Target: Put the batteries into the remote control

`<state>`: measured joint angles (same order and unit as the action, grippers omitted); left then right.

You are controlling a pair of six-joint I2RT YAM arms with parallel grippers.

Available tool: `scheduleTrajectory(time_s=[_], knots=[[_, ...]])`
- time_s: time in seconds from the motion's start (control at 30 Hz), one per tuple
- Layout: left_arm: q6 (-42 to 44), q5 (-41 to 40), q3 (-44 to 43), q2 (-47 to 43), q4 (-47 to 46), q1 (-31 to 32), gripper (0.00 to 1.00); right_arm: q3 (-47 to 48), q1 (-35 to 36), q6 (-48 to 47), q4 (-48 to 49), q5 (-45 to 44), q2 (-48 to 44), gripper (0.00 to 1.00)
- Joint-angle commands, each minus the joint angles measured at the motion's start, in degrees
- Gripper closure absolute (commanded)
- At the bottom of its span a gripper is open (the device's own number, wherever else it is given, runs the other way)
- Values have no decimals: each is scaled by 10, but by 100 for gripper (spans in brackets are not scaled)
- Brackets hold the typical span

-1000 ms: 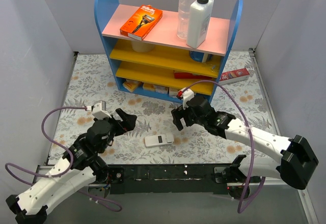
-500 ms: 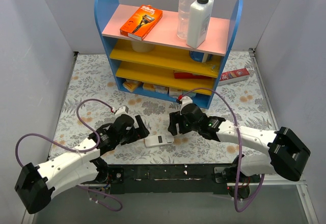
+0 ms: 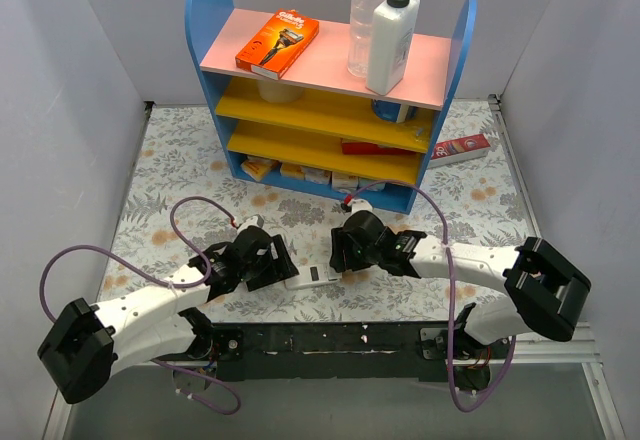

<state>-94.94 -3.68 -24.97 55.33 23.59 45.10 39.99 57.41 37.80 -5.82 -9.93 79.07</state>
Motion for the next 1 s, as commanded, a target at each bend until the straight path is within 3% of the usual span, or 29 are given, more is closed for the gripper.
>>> scheduleTrajectory(time_s=[0.0, 0.2, 0.57, 0.97], knots=[[2, 25, 5, 11, -26, 1, 30, 15, 3, 17, 20, -10, 10, 39], [1, 30, 9, 21, -32, 4, 35, 11, 6, 20, 27, -5, 24, 45], [-2, 36, 15, 39, -45, 5, 41, 15, 7, 21, 34, 7, 46, 48], [-17, 60, 31, 44, -63, 9, 55, 16, 17, 26, 20, 33, 55, 55]])
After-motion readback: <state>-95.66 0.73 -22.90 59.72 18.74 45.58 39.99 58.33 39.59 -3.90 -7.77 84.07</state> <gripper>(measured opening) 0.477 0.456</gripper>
